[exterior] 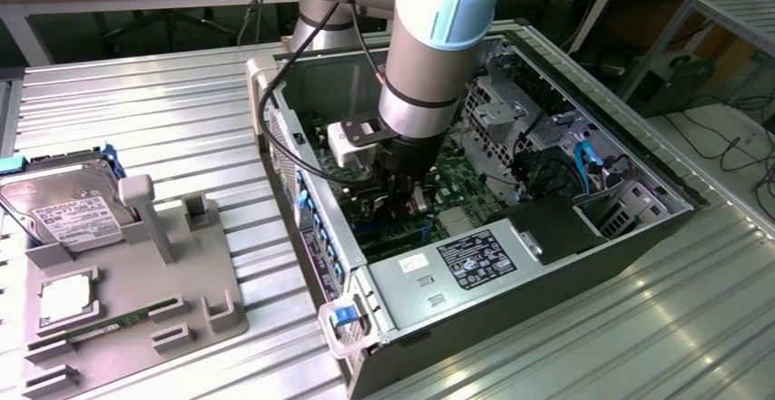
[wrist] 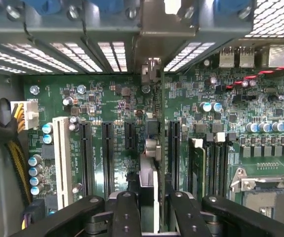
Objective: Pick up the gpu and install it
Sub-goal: 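Insert the gpu into the slot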
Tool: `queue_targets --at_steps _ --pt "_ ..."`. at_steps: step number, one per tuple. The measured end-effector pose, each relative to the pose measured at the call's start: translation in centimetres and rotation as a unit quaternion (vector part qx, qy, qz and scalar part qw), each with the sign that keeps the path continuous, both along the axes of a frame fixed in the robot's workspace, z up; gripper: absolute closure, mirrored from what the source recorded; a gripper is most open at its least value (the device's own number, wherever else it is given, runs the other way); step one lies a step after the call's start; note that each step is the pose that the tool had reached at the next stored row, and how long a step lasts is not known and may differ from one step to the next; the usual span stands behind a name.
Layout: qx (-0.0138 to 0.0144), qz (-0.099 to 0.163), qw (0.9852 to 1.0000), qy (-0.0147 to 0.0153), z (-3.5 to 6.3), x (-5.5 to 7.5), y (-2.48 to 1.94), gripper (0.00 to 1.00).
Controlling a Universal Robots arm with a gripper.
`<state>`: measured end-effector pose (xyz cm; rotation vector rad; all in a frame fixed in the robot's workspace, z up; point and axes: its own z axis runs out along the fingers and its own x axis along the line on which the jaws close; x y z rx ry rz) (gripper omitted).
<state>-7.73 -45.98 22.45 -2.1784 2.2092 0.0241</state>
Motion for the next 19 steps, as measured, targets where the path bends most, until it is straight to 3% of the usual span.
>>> queue_targets --at_steps 8,9,10,11,19 --pt "0.0006 0.0 1.0 -0.0004 0.0 0.0 0.01 0.72" --pt "0.0023 0.0 1.0 -0.0011 -0.02 0.0 0.06 0.72" --pt "0.0011 0.0 1.0 -0.0009 0.22 0.0 0.03 0.71" --pt "0.0009 0.0 1.0 -0.0011 0.72 0.0 0.02 0.65" --pt "0.0006 0.0 1.0 -0.0028 5.02 0.0 0.01 0.65"
